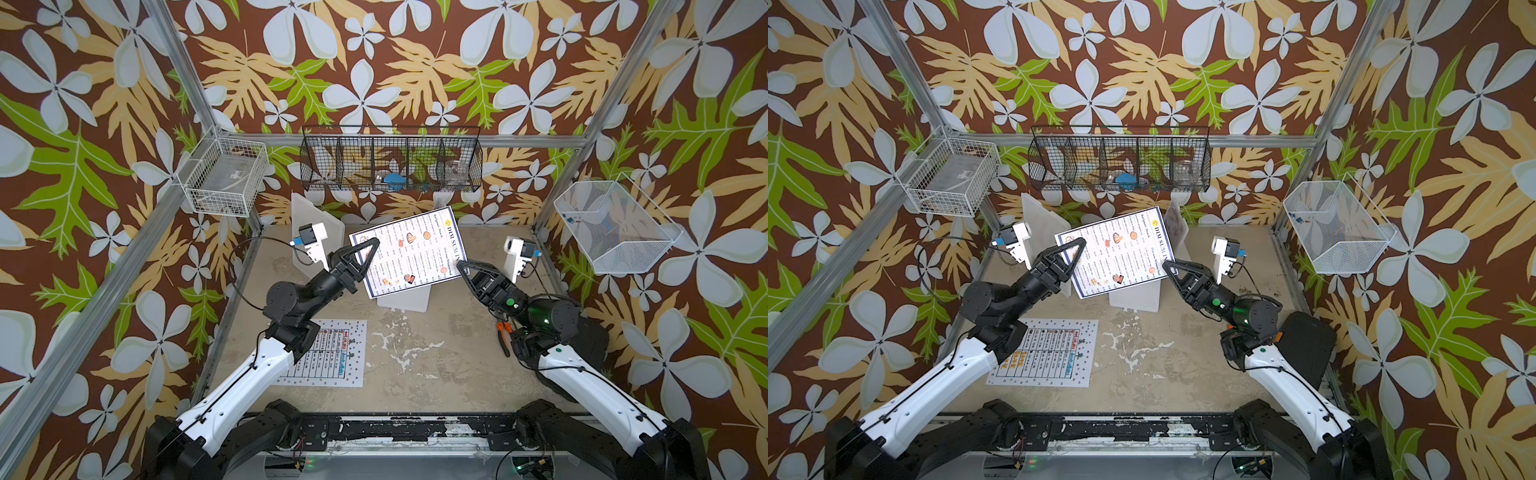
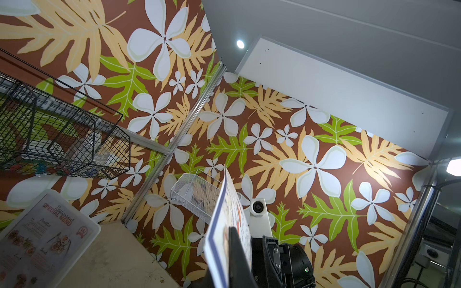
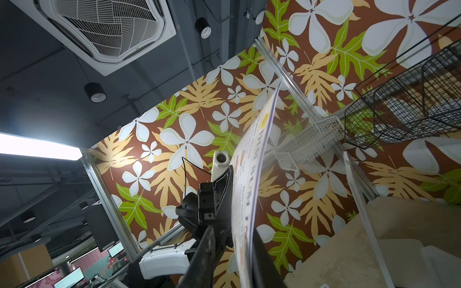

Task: Insert the menus into the narrow rack
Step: Pick up the menu from the center of the board.

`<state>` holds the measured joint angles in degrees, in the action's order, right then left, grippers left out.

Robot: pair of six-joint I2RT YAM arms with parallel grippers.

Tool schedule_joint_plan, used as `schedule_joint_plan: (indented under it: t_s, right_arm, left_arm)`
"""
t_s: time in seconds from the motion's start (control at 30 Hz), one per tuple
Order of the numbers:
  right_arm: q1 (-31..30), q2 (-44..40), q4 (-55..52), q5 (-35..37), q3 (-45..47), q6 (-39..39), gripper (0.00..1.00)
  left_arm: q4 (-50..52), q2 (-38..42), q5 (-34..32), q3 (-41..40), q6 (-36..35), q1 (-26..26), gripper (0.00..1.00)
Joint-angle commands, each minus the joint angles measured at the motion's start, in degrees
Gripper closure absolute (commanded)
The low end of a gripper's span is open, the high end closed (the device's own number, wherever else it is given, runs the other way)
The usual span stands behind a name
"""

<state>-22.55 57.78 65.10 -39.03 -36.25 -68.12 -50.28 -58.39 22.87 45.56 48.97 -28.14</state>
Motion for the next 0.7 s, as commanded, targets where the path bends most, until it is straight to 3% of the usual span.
schedule_joint_plan:
  t_s: [0.0,0.1,0.2,0.33,0.4,0.67]
  right_arm:
    - [-0.2,0.1,-0.7,2.5,-0.4,1.6,0.84]
    - [-0.1,0.7,-0.4,2.9,-0.4,1.8,0.97]
    - [-0.1,1.0,-1.9,1.8,-1.3,3.4,1.0]
    - [-0.1,-0.5,-10.9,-0.5,-4.2,10.6,1.0]
    - [-0.2,-1.7,-18.0,-1.6,-6.4,15.8,1.0]
    - [0.8,-4.6,-48.2,-3.9,-17.2,39.1,1.0]
  left_arm:
    - [-2.5,1.0,-2.4,-0.9,0.5,0.1,1.0]
    - [-1.9,1.3,-2.1,-1.8,0.0,0.1,1.0]
    - [-0.2,1.3,-0.7,-2.1,-0.8,0.1,0.99]
    - [6.7,0.8,4.3,0.1,-6.1,0.1,0.65]
    - [11.8,1.2,6.1,1.4,-9.9,0.1,0.58]
    - [28.4,0.8,16.6,8.6,-24.0,0.5,0.55]
